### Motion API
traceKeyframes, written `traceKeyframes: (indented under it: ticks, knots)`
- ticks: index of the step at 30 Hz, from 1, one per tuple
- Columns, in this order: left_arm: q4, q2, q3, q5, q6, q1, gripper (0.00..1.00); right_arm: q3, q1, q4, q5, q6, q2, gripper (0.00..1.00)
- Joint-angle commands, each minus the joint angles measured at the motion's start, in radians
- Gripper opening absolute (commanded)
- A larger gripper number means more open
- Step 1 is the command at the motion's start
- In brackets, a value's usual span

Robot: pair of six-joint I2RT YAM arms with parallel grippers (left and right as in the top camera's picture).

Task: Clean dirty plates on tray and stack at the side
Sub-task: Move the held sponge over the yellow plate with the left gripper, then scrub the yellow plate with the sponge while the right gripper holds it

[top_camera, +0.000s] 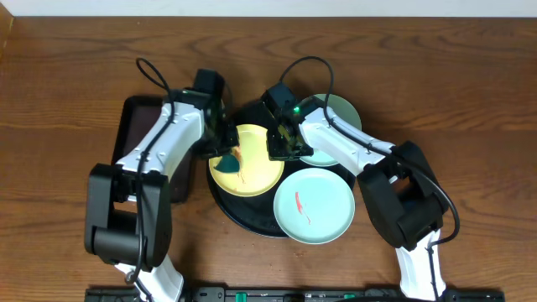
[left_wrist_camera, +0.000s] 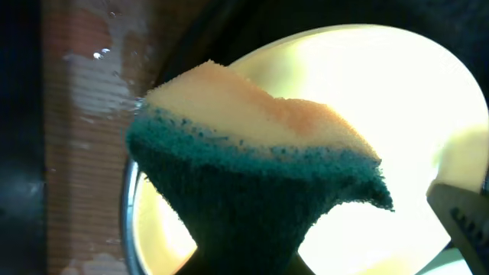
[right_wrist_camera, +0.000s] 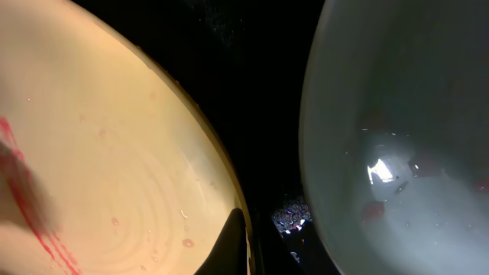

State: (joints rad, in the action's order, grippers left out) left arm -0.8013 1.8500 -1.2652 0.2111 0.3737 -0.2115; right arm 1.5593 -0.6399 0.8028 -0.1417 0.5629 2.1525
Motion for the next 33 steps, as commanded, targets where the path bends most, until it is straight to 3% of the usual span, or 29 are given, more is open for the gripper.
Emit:
traceKeyframes:
  ticks: [1,11,15,24,33]
  knots:
    - [0.006,0.020,0.016,-0.021,0.047,-0.025,0.08,-0.005,-0.013,-0.011,-0.035,0.005,0.024,0.01]
    - [0.004,0.021,0.058,-0.024,0.066,-0.161,0.07,-0.005,-0.013,-0.006,-0.035,0.005,0.024,0.01]
    - [0.020,0.021,0.063,-0.136,0.122,-0.152,0.07,-0.005,-0.013,-0.006,-0.035,0.003,0.024,0.01]
    - [0.200,0.022,0.064,-0.327,0.117,-0.120,0.07,-0.005,-0.013,-0.006,-0.035,0.000,0.024,0.01]
    - [0.241,0.023,0.081,-0.319,0.103,-0.121,0.07,-0.005,-0.006,-0.006,-0.043,0.000,0.024,0.01]
